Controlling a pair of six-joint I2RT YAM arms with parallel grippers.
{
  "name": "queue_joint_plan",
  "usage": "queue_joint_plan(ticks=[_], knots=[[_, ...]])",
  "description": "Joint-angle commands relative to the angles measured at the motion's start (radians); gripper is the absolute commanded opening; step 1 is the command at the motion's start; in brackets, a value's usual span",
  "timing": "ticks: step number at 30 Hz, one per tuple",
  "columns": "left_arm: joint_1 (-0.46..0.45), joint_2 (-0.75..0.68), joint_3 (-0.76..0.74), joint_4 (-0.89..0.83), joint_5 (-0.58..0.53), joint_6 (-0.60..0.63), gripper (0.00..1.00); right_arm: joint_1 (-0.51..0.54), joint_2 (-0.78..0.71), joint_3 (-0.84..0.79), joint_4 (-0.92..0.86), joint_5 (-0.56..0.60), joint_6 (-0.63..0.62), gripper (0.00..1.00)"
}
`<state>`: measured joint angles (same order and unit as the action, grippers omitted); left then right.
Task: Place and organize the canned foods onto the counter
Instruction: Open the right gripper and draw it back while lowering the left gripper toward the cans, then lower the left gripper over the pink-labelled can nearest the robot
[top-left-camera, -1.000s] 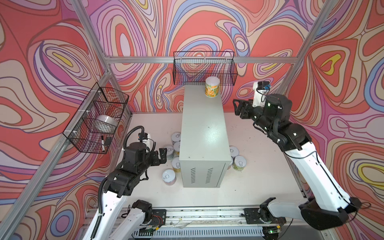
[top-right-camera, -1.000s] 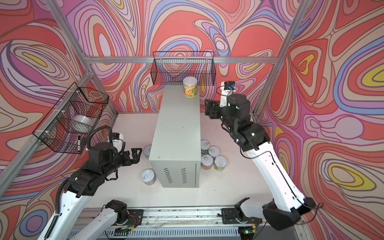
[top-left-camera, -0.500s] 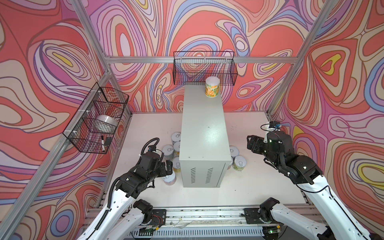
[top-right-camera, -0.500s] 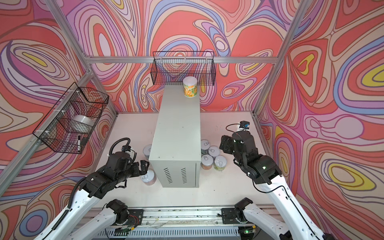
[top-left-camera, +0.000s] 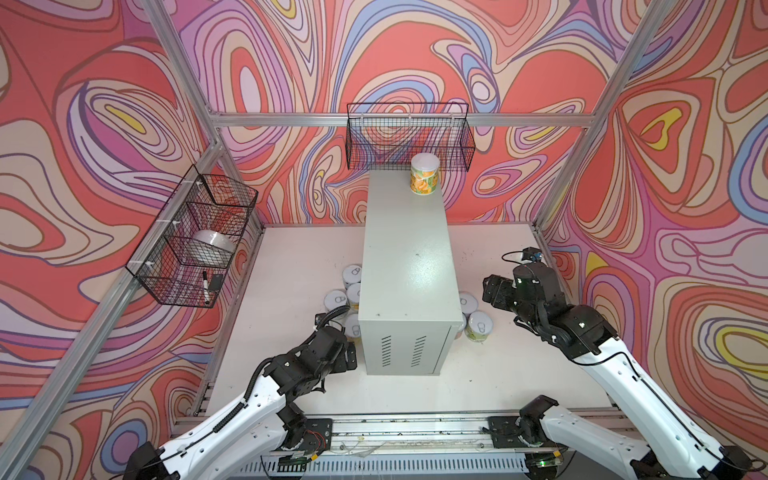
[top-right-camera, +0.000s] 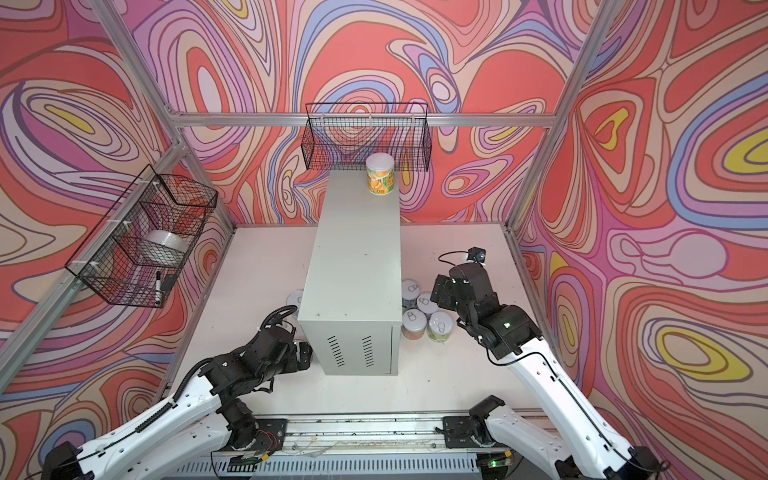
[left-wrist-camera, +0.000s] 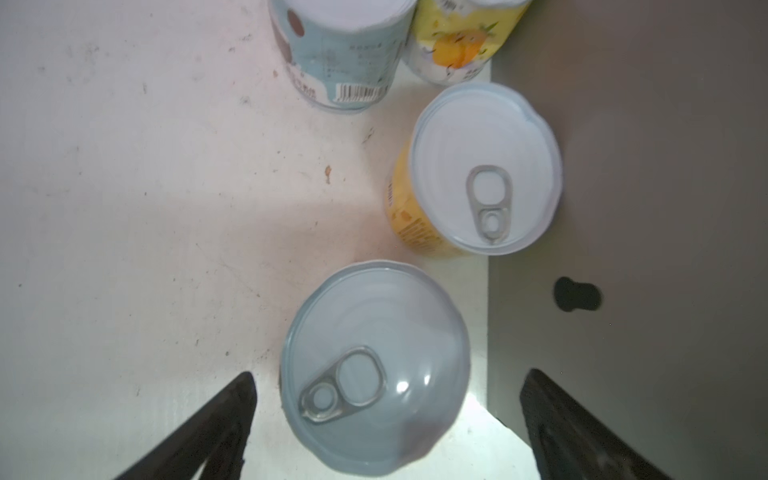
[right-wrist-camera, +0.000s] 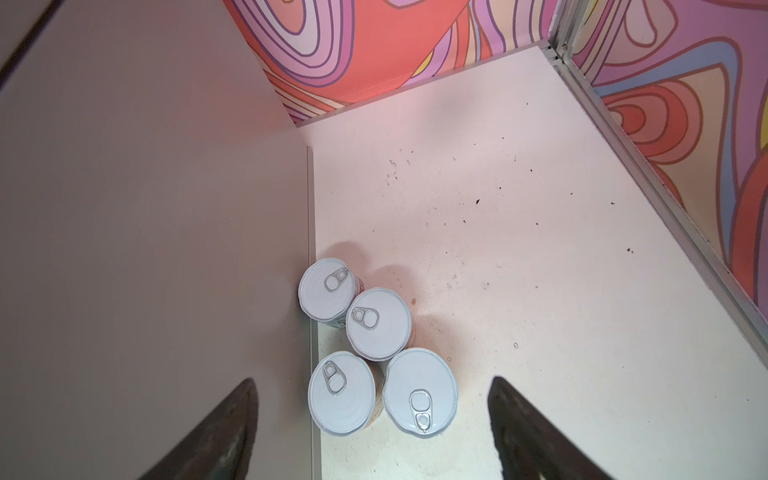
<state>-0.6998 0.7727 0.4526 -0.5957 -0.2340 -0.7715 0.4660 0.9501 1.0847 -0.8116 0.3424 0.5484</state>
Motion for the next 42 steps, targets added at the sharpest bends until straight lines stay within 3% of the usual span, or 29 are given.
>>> queue_joint_plan(ticks=[1, 13, 31, 38, 42], knots=[[-0.004, 0.011, -0.035, 0.081, -0.068, -0.054, 1.00, -0.002, 0.012, -0.018, 0.029, -0.015, 0.013, 0.89], [-0.004, 0.157, -0.070, 0.272, -0.082, -0.037, 0.97, -0.003, 0.040, -0.043, 0.061, -0.020, 0.012, 0.89], [-0.004, 0.131, -0.139, 0.219, -0.104, -0.098, 0.91, -0.004, 0.061, -0.114, 0.132, -0.055, 0.009, 0.88], [-0.005, 0.186, -0.142, 0.270, -0.123, -0.097, 0.84, -0.003, 0.061, -0.130, 0.147, -0.056, 0.012, 0.88], [-0.005, 0.213, -0.135, 0.290, -0.132, -0.091, 0.74, -0.003, 0.057, -0.140, 0.155, -0.061, 0.010, 0.88]])
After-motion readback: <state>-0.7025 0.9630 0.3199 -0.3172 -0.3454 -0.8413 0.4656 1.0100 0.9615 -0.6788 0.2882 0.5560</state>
